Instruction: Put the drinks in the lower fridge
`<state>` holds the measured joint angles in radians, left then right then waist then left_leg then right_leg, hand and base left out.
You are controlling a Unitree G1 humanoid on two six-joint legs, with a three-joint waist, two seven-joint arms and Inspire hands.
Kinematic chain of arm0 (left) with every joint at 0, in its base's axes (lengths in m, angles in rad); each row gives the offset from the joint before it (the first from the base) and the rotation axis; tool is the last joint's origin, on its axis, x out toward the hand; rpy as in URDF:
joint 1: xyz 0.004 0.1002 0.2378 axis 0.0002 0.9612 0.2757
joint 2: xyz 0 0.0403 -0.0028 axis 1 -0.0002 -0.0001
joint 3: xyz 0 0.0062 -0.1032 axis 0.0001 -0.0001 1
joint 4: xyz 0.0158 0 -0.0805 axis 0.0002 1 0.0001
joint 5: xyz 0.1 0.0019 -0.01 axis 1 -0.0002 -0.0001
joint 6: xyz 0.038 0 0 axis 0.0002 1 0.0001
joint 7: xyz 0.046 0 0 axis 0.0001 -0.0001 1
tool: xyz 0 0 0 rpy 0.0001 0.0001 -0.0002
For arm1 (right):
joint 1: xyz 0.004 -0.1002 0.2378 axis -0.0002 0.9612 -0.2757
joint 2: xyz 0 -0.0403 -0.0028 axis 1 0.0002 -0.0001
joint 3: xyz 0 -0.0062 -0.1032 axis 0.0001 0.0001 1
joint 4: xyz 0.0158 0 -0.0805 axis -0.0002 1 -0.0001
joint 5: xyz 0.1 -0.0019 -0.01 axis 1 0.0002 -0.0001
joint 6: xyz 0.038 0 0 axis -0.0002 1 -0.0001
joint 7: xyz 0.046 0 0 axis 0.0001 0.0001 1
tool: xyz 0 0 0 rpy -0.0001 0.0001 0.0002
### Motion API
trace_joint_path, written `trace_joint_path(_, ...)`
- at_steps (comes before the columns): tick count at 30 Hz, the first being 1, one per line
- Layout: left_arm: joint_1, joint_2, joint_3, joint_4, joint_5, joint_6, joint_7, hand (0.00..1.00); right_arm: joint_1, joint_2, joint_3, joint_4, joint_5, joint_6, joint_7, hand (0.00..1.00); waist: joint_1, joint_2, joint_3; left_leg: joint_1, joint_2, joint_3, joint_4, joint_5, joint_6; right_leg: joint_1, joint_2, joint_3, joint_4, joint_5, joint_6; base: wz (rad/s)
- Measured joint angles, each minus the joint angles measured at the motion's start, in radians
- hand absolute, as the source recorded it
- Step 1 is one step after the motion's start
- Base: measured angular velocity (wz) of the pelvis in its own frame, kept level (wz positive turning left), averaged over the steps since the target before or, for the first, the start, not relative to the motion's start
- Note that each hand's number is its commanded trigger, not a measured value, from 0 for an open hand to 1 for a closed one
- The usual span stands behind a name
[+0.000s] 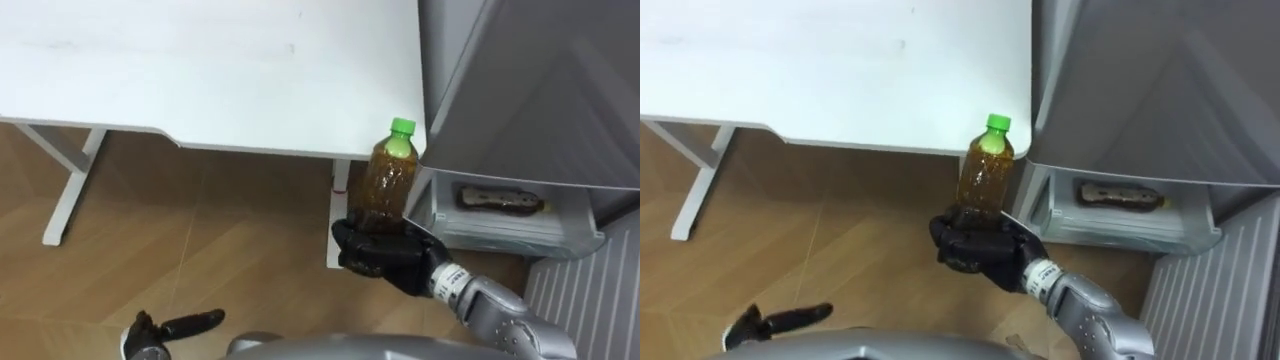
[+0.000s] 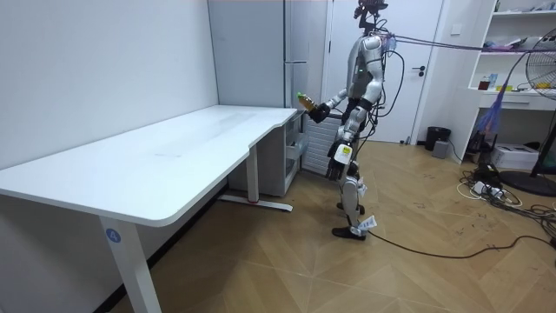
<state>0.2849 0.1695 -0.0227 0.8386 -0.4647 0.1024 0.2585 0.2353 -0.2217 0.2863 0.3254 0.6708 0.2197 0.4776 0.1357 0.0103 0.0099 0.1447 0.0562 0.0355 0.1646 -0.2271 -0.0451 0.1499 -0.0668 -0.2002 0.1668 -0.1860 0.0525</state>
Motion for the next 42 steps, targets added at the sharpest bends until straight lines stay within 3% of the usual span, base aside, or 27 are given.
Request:
trace_joint_path(7, 0.014, -0.007, -0.021, 0.011, 0.057, 0.013, -0.034, 0.00, 0.015, 0.004, -0.003, 0.095, -0.004, 0.001, -0.040, 1.00, -0.026, -0.001, -0.0029, -0.009, 0.000, 0.006, 0.001, 0.000, 0.000, -0.008, 0.000, 0.004, 0.001, 0.000, 0.000, -0.01)
trace_joint_path(11, 0.013, -0.004, -0.021, 0.023, 0.127, 0.021, -0.055, 0.00, 0.013, 0.005, -0.031, 0.176, -0.004, 0.001, -0.065, 1.00, -0.041, -0.003, -0.0112, -0.007, 0.001, 0.008, 0.002, 0.000, 0.000, -0.007, 0.000, 0.006, 0.002, 0.000, 0.000, 0.00)
trace_joint_path(18, 0.002, -0.002, -0.021, 0.067, 0.161, 0.020, -0.096, 0.00, -0.009, 0.017, -0.078, 0.339, -0.004, -0.001, -0.166, 1.00, -0.077, -0.007, -0.0070, -0.010, 0.001, 0.015, 0.000, 0.000, 0.000, -0.012, 0.000, 0.009, 0.004, 0.000, 0.000, -0.02)
trace_joint_path(27, 0.002, -0.010, -0.023, 0.067, 0.193, 0.019, -0.092, 0.00, -0.014, 0.026, -0.095, 0.346, 0.002, -0.006, -0.290, 1.00, -0.102, -0.007, -0.0048, -0.009, 0.001, 0.031, 0.000, 0.000, 0.000, -0.026, 0.001, 0.029, 0.010, 0.001, -0.001, -0.06)
trace_joint_path(28, 0.002, -0.011, -0.023, 0.067, 0.194, 0.019, -0.091, 0.00, -0.015, 0.026, -0.098, 0.346, 0.003, -0.007, -0.302, 1.00, -0.102, 0.002, -0.0083, -0.008, 0.001, 0.033, 0.000, 0.000, 0.000, -0.027, 0.001, 0.032, 0.011, 0.001, -0.001, -0.08)
trace_joint_path(29, 0.002, -0.014, -0.023, 0.066, 0.194, 0.019, -0.089, 0.00, -0.017, 0.026, -0.108, 0.346, 0.011, -0.007, -0.326, 1.00, -0.102, -0.006, -0.0037, -0.008, 0.001, 0.034, -0.001, 0.000, 0.000, -0.029, 0.001, 0.035, 0.014, 0.001, -0.001, -0.04)
trace_joint_path(37, 0.021, -0.015, -0.022, 0.066, 0.207, 0.016, -0.087, 0.00, -0.043, 0.034, -0.166, 0.343, 0.167, -0.028, -0.465, 1.00, -0.105, -0.003, -0.0013, -0.008, 0.001, 0.034, -0.001, 0.000, 0.000, -0.030, 0.001, 0.036, 0.014, 0.000, 0.000, 0.00)
trace_joint_path(42, 0.046, -0.013, -0.021, 0.069, 0.245, 0.014, -0.092, 0.00, -0.050, 0.034, -0.179, 0.338, 0.384, -0.042, -0.535, 1.00, -0.103, -0.002, -0.0014, -0.012, 0.001, 0.039, 0.002, 0.000, 0.000, -0.033, 0.001, 0.037, 0.012, 0.000, 0.000, 0.00)
